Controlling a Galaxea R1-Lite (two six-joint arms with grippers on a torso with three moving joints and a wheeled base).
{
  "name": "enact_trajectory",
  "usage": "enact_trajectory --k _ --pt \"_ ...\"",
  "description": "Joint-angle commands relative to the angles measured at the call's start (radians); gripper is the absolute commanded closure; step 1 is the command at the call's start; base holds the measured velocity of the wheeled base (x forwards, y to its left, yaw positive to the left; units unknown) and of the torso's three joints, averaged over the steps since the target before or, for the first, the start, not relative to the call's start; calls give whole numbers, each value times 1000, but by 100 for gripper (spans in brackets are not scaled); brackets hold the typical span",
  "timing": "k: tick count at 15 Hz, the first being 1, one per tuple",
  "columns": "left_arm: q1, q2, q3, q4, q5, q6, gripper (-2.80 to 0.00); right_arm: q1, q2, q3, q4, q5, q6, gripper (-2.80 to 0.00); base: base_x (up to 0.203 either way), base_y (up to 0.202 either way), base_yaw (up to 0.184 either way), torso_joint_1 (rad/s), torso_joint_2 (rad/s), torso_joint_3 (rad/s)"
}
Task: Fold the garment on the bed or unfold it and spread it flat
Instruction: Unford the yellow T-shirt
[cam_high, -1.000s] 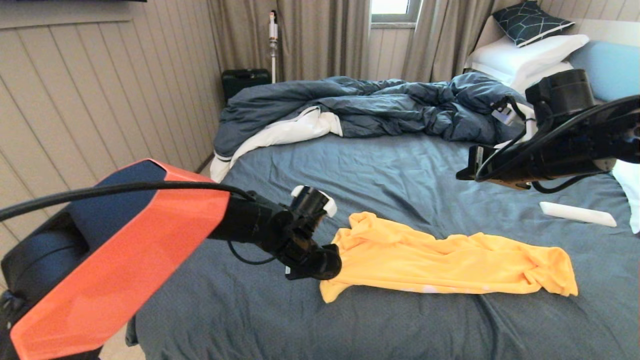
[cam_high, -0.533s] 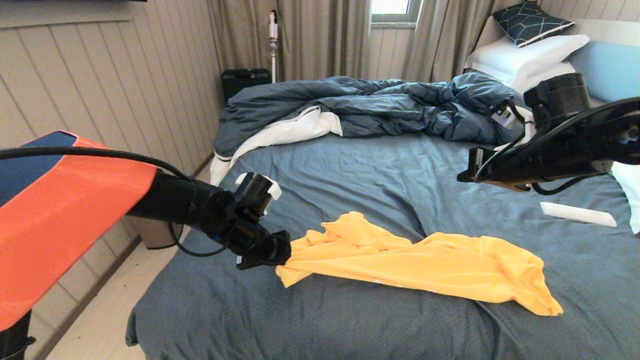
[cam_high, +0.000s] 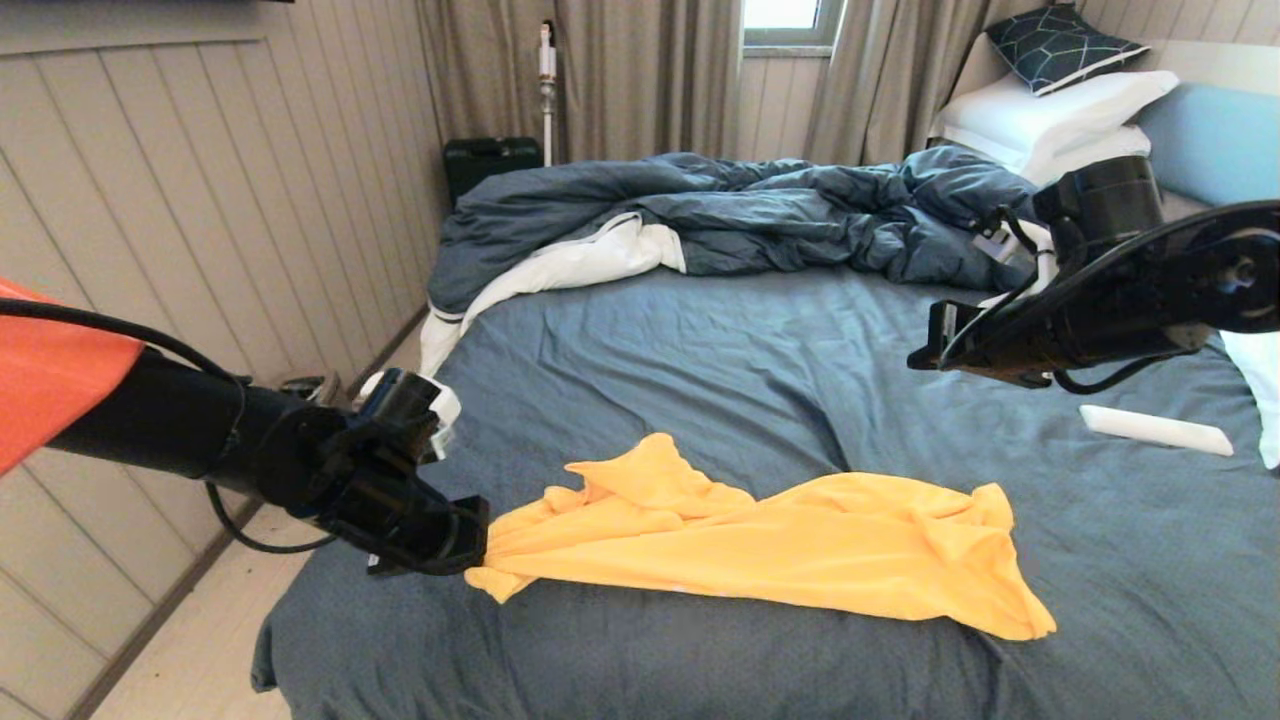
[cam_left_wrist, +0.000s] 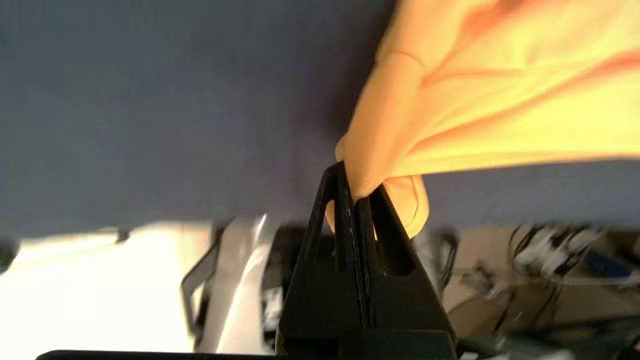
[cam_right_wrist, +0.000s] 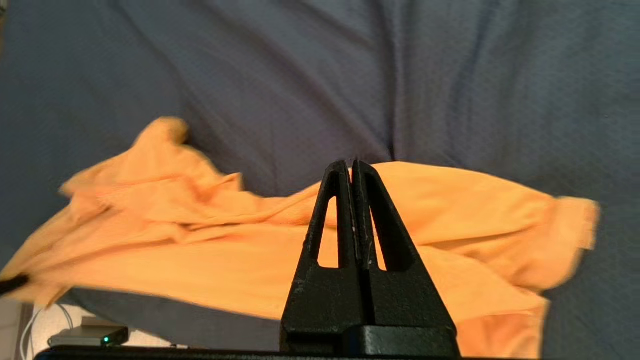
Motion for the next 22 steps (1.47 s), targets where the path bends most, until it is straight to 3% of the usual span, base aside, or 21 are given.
enact_trajectory --k 1,4,6,11,14,17,18,22 --pt "34 -55 71 -4 -3 9 0 0 4 0 2 1 1 0 0 0 0 0 0 0" --pt "67 -102 141 -19 -6 38 0 0 5 0 -4 1 1 0 0 0 0 0 0 0" --pt "86 -153 260 -46 -6 60 0 0 5 0 -4 1 1 0 0 0 0 0 0 0" --pt "107 -218 425 -131 -7 96 0 0 13 0 -4 1 1 0 0 0 0 0 0 0" --pt "107 -214 416 -160 -6 102 0 0 16 0 -4 1 1 0 0 0 0 0 0 0" --pt "106 -193 426 -261 -4 105 0 -2 16 0 -4 1 1 0 0 0 0 0 0 0" --pt "106 -191 436 -289 -3 109 -280 0 17 0 -4 1 1 0 0 0 0 0 0 0" --pt "106 -194 450 -307 -3 116 -280 0 26 0 -6 1 1 0 0 0 0 0 0 0"
